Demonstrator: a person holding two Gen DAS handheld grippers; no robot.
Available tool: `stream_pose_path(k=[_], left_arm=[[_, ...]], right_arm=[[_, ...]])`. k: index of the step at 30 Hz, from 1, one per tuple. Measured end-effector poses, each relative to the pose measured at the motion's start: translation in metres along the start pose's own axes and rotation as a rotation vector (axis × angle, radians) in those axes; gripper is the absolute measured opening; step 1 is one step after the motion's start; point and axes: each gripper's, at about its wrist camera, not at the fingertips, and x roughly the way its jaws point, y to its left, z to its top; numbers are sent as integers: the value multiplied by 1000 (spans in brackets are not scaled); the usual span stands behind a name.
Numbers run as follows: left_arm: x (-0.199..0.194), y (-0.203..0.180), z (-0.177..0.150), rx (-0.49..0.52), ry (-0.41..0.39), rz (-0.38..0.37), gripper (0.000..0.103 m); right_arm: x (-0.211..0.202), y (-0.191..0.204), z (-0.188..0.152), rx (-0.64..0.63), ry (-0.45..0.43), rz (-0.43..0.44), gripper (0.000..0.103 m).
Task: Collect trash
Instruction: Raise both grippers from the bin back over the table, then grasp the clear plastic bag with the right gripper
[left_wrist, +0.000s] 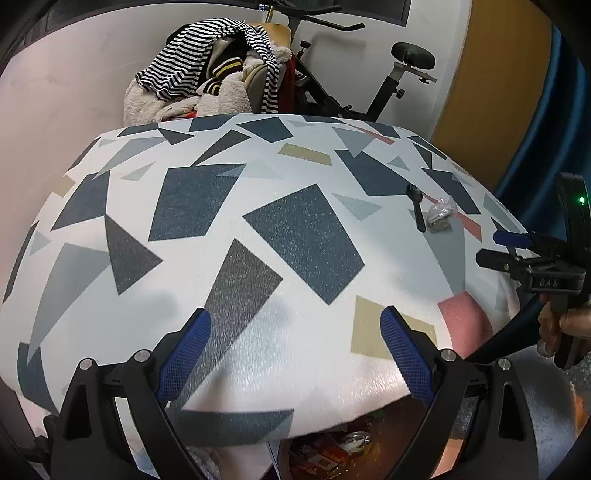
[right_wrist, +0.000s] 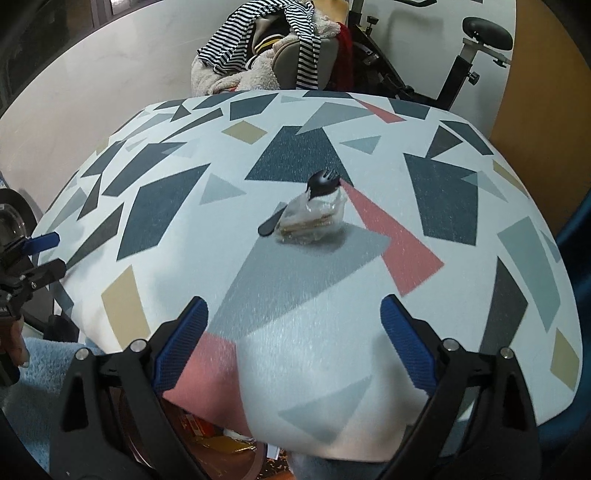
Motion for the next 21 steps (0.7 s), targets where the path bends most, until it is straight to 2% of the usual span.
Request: stream_pose_path(k=[4, 9, 16, 18, 21], left_arm=[[5, 3, 8, -9, -12, 4, 91], [12, 4, 16, -12, -23, -3, 91], [28, -11, 32, 5, -7, -35, 91], [34, -18, 38, 13, -1, -52, 90], [46, -34, 48, 41, 19, -88, 80]], right_arm=[[7, -2, 13, 6, -5, 7, 81], [24, -13, 31, 84, -1, 41, 65], [51, -27, 49, 192, 48, 78, 60], [54, -32, 50, 212, 50, 98, 45], [45, -40, 47, 206, 10, 85, 36]])
